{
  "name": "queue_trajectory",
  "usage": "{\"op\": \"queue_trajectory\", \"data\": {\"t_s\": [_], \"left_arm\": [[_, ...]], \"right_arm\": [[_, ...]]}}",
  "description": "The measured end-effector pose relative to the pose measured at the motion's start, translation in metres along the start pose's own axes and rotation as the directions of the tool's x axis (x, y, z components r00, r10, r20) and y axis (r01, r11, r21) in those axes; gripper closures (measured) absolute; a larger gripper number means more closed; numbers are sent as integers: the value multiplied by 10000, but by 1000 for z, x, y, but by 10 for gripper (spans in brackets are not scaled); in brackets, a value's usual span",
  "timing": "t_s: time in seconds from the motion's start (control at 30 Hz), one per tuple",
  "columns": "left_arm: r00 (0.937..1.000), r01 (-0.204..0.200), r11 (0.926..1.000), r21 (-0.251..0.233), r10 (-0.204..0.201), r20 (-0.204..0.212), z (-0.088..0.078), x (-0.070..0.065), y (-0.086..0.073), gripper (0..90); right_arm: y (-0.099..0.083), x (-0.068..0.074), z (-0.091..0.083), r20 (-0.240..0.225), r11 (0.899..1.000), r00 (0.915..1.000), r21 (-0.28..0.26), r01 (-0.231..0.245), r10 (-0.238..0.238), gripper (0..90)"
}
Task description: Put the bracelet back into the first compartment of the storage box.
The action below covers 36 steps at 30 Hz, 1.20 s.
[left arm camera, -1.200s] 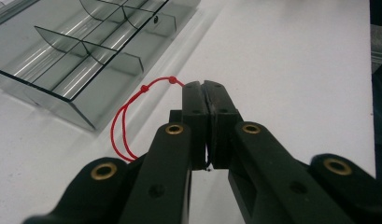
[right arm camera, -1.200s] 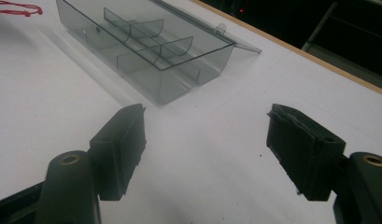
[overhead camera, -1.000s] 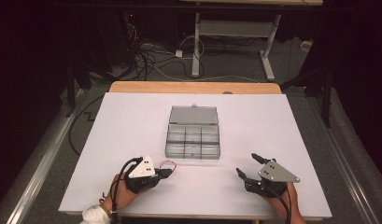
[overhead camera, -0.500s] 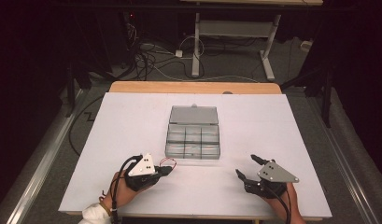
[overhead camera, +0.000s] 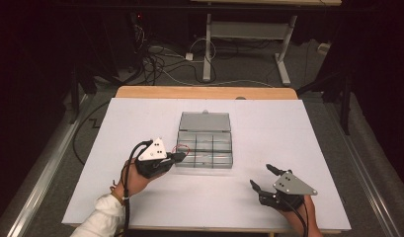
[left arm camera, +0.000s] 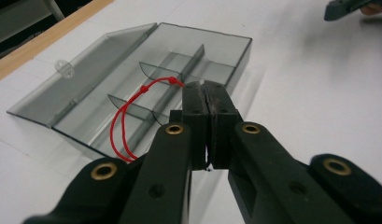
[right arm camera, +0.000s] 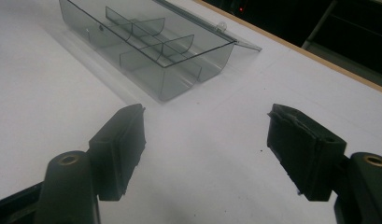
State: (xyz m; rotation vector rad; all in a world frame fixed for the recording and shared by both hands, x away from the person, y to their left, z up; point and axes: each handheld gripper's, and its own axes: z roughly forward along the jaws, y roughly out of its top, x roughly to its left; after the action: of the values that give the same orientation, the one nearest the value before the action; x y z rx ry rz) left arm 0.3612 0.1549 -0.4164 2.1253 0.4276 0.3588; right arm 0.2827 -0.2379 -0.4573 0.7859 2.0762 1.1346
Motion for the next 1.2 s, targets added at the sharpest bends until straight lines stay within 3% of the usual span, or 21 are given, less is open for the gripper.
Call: {"op": "queue_trajectory", "data": {"t_s": [0.27, 0.6, 0.83, 1.03, 1.2], "left_arm": [[9997, 230, 9993, 298, -232, 67, 22, 21, 9, 858], [9956, 938, 9935, 649, -942, 33, 49, 46, 6, 858], [9936, 1130, 9877, 1077, -1117, -186, 60, 55, -1, 858], [9948, 1002, 9791, 1770, -952, -366, 71, 58, -4, 857], [9945, 1004, 9786, 1793, -936, -461, 76, 59, -4, 857]], "right_arm": [[-1, -1, 0, -66, 10000, 10000, 20, -40, 40, 285], [-2, -1, 3, 6, 9999, 10000, 126, -31, 31, 285], [-3, -2, 3, -15, 9999, 10000, 164, -39, 40, 285], [-3, -1, 5, -90, 9997, 10000, 255, -27, 29, 285], [-3, 0, 4, -124, 9997, 9999, 222, -52, 55, 286]]}}
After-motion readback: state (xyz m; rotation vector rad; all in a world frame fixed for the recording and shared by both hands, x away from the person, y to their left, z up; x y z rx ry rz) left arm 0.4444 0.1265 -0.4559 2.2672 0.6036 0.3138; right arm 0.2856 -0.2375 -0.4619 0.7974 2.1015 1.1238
